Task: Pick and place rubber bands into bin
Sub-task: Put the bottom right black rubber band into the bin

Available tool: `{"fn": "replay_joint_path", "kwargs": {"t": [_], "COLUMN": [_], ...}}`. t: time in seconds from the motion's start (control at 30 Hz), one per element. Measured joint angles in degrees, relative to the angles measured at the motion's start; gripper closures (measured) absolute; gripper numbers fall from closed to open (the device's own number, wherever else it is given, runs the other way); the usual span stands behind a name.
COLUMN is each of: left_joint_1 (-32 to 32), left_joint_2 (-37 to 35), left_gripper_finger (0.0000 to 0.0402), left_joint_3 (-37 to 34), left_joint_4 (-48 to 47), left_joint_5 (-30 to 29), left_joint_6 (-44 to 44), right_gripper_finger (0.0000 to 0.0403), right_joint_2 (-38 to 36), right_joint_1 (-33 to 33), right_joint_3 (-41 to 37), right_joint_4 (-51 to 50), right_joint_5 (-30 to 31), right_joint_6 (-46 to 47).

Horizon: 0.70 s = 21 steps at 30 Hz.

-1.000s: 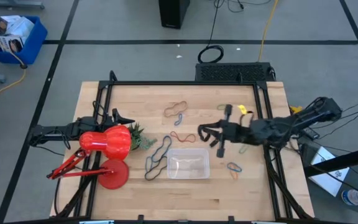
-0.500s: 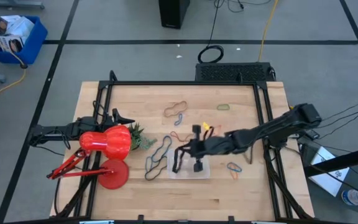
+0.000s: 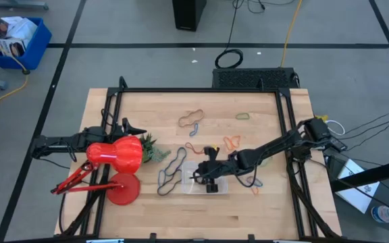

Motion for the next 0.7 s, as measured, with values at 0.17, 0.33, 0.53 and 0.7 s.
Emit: {"fn": "replay_joint_path", "kwargs": {"t": [0.17,0.33,0.53,0.7], "left_joint_1": [0.0,0.0,0.0,0.0], "left_joint_2": [0.0,0.0,0.0,0.0], "left_gripper_finger": [0.0188,0.0188,0.0188,0.0188], "left_joint_3": [0.0,0.0,0.0,0.0], "left_joint_4": [0.0,0.0,0.0,0.0], "left_joint_5": [0.0,0.0,0.0,0.0], "left_joint_6": [0.0,-0.1,-0.1,0.0], "right_gripper_finger": [0.0395,0.0382,0.0379,0.0356], "right_joint_2": [1.9,2.0,1.8,1.8], "right_joint_1": [0.0,0.0,0.0,0.0], "right_joint_3": [0.0,0.0,0.0,0.0], "right_joint_4": [-0.5,-0.6,-0.7,-0.8], "right_joint_5": [-2.2,-2.1,-2.1,-6.4], "right_joint_6": [3.0,6.5,6.7,6.6]}}
